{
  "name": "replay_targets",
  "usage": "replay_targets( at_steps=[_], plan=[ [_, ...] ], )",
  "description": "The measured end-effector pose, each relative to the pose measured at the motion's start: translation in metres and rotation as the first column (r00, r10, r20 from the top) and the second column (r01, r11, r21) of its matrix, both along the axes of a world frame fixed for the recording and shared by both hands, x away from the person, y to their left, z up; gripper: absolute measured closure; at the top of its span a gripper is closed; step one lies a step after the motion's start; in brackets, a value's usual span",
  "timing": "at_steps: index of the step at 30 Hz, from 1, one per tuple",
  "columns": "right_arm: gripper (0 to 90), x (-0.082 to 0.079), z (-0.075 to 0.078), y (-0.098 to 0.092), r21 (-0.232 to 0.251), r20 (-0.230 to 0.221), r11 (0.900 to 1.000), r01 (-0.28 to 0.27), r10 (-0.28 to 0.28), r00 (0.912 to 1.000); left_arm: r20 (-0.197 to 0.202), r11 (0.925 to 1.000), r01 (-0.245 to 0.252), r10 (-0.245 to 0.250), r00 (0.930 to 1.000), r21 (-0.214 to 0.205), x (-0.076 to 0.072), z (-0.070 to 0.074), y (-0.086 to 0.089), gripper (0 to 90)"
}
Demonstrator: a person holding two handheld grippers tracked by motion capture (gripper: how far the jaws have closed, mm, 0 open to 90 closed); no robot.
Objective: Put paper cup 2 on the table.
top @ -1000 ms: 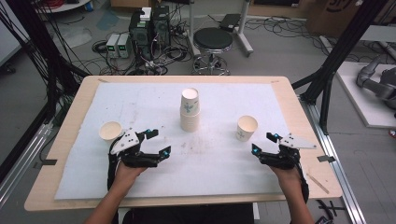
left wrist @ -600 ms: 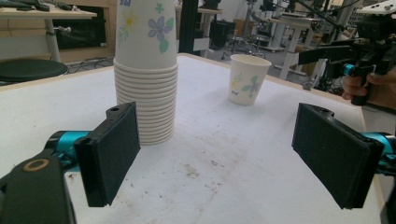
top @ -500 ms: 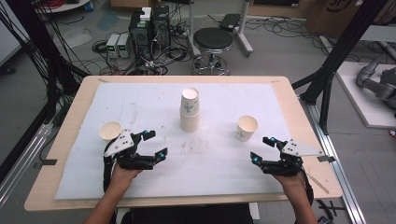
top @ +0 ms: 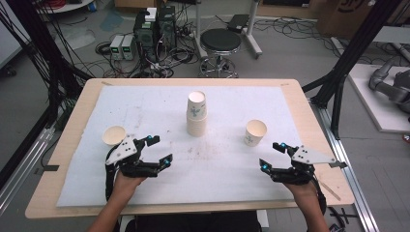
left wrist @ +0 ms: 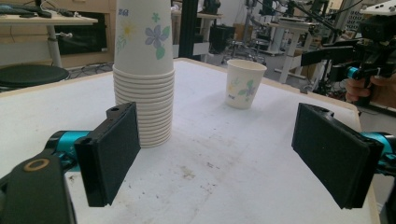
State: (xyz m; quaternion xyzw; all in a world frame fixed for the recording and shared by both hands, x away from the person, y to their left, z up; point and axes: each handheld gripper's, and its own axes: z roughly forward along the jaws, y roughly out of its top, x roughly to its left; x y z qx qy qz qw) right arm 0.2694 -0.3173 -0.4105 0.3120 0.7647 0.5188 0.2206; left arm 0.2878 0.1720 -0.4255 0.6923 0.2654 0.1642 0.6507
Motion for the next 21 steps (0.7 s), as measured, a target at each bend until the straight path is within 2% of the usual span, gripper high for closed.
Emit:
replay_targets(
  at_steps=[21],
  plan=[
    [21.1,0.0051,-0.0008,-0.0007,-0.021,0.007,0.9996,0.016,-0.016,0.9998,-0.010,0.9999,-0.005,0.004,0.9999,-0.012,-0.0012,-0.0017,0.0025,15.4]
  ],
)
